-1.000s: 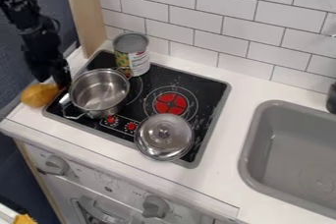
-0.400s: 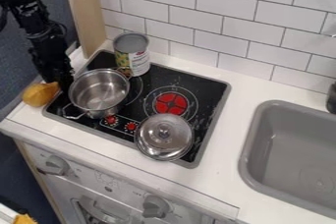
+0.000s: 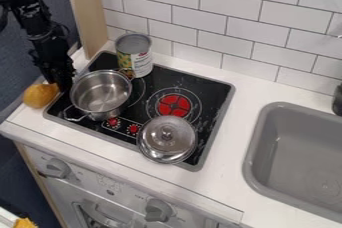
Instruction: Put the chicken leg on the right burner
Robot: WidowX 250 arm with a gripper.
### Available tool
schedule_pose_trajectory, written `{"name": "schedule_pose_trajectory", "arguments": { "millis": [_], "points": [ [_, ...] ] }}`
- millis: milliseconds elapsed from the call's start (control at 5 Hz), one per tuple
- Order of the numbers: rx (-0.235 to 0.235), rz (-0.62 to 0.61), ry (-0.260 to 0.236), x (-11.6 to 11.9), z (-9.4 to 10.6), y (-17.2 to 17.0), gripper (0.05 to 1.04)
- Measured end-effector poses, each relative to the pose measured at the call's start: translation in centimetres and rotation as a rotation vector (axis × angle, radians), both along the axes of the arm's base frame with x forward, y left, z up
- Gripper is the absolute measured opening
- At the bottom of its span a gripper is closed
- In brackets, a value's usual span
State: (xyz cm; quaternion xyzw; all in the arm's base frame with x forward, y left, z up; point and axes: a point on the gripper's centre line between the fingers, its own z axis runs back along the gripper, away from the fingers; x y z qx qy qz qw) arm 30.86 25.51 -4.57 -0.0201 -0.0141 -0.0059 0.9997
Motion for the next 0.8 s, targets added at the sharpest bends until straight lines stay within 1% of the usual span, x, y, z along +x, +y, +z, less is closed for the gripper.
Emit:
{"name": "schedule_pose_trajectory", "arguments": {
  "millis": [200,400,600,800],
  "points": [
    [0.013,0.030,0.007,-0.2,0.0,0.3,0.253],
    [0.019,0.101,0.028,-1.0,0.5,0.4,0.253],
    [0.042,0.207,-0.009,-1.9,3.8,0.7,0.253],
    [0.026,0.282,-0.073,-2.3,7.7,-0.6,0.253]
  ]
}}
